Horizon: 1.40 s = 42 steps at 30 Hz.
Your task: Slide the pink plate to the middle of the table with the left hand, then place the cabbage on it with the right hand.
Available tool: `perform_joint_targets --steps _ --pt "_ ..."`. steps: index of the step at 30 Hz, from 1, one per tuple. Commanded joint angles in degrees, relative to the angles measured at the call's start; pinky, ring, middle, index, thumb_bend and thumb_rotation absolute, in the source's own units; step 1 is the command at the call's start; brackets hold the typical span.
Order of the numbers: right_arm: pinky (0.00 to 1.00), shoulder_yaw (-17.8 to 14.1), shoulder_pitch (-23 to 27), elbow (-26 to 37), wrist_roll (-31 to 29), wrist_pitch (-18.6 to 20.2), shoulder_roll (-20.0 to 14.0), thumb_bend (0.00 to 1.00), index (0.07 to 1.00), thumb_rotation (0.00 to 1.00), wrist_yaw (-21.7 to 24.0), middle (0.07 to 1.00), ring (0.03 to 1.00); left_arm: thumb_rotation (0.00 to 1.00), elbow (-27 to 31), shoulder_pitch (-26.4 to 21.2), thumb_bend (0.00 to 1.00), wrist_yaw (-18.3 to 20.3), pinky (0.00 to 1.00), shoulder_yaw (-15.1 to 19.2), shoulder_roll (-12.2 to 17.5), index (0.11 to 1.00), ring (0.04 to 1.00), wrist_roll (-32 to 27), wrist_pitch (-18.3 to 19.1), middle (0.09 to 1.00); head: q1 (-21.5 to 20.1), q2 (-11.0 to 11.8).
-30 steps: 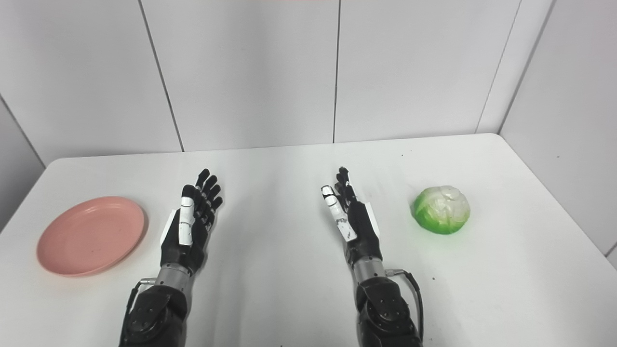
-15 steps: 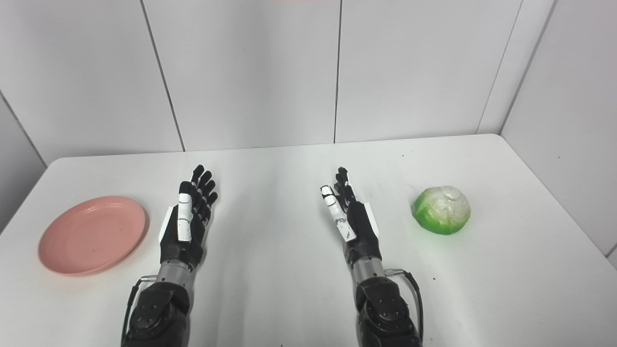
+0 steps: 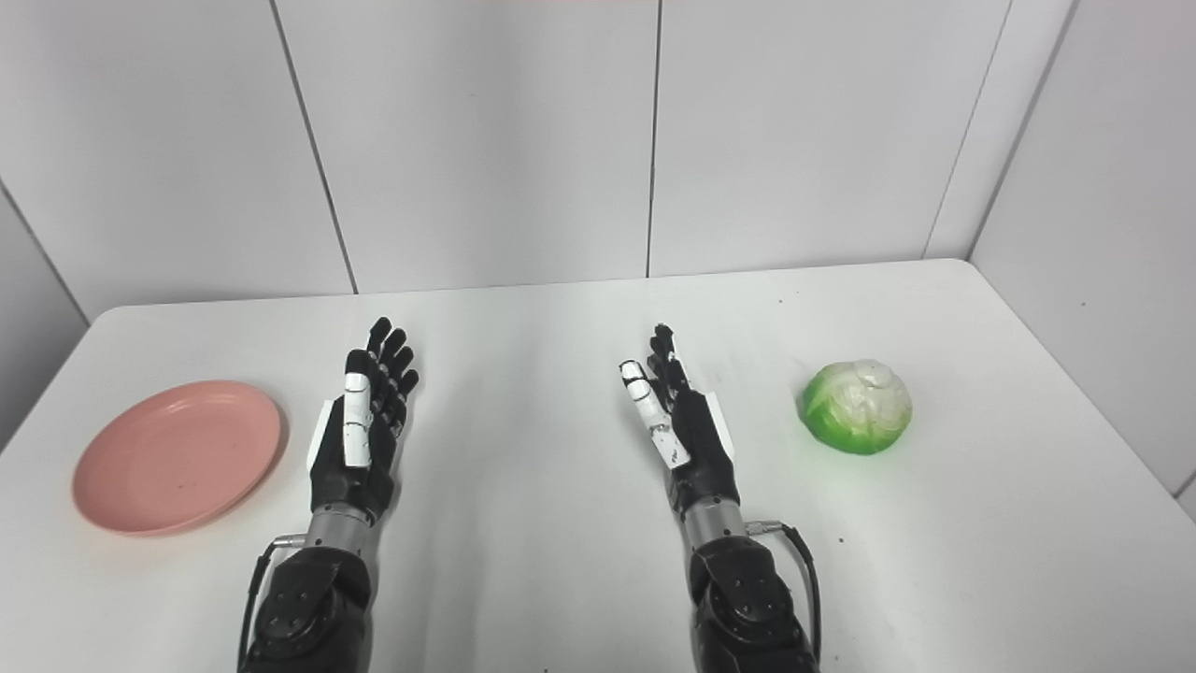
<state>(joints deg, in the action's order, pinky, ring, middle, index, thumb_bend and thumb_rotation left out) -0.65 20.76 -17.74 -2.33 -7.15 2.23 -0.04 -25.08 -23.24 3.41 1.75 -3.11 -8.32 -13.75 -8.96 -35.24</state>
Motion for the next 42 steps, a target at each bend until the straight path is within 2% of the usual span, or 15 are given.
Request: perform_joint_targets --steps 1,9,14,21,27,34,39,40,41,42 --pt "1.0 -0.12 2.59 1.35 -0.75 -1.55 0.31 0.71 1.0 0.79 0.36 1.0 1.0 1.0 -0.71 0.63 0.67 0.88 1.0 0.01 -0.73 1.0 1.0 -0.58 -1.13 1.0 0.02 0.07" --pt "1.0 0.24 2.59 1.43 0.72 -1.55 -0.01 0.73 1.0 0.82 -0.22 1.0 1.0 1.0 2.17 1.05 0.72 1.52 1.0 -0.66 -0.16 1.0 1.0 -1.2 5.06 1.0 0.01 -0.09" --pt "1.0 -0.25 2.57 1.49 -1.43 -1.11 0.33 0.73 1.0 0.77 0.61 1.0 1.0 1.0 3.73 1.33 0.71 2.2 1.0 -1.35 0.48 1.0 1.0 -0.94 7.96 1.0 -0.01 -0.13" --pt "1.0 0.06 2.65 1.15 -0.43 -1.63 0.12 0.72 1.0 0.8 -0.03 1.0 1.0 1.0 4.51 1.7 0.71 2.22 1.0 -2.08 1.24 1.0 1.0 0.88 9.14 1.0 0.0 -0.11" --pt "1.0 0.05 2.55 1.45 -0.87 -1.22 0.05 0.72 1.0 0.8 0.37 1.0 1.0 1.0 3.76 1.68 0.7 2.25 1.0 -2.03 1.16 1.0 1.0 1.39 7.14 1.0 0.0 -0.12" --pt "1.0 0.31 2.58 1.29 0.01 -1.6 -0.09 0.71 1.0 0.81 -0.11 1.0 1.0 1.0 4.21 1.73 0.71 2.67 1.0 -1.88 1.2 1.0 1.0 1.38 7.77 1.0 0.0 -0.12" --pt "1.0 -0.61 2.16 1.72 -2.45 -1.5 -0.52 0.69 1.0 0.78 1.55 1.0 1.0 1.0 3.97 1.48 0.71 2.16 1.0 -2.21 0.34 1.0 1.0 1.87 7.01 1.0 8.45 1.4" --pt "1.0 -0.96 1.93 1.81 -3.58 -1.65 -0.86 0.7 1.0 0.77 2.29 1.0 1.0 1.0 4.07 1.45 0.72 1.32 1.0 -2.36 -0.16 1.0 1.0 2.56 6.94 1.0 12.45 2.42" --pt "1.0 -1.28 1.7 2.01 -4.76 -1.27 -1.15 0.69 1.0 0.75 3.07 1.0 1.0 1.0 4.77 1.49 0.73 0.64 1.0 -2.57 -0.39 1.0 1.0 3.31 7.47 1.0 12.45 2.42" --pt "1.0 -1.47 1.5 2.01 -5.42 -1.17 -1.72 0.7 1.0 0.75 3.8 1.0 1.0 1.0 5.34 1.29 0.75 0.14 1.0 -2.66 -0.74 1.0 1.0 3.7 7.86 1.0 16.3 3.55"
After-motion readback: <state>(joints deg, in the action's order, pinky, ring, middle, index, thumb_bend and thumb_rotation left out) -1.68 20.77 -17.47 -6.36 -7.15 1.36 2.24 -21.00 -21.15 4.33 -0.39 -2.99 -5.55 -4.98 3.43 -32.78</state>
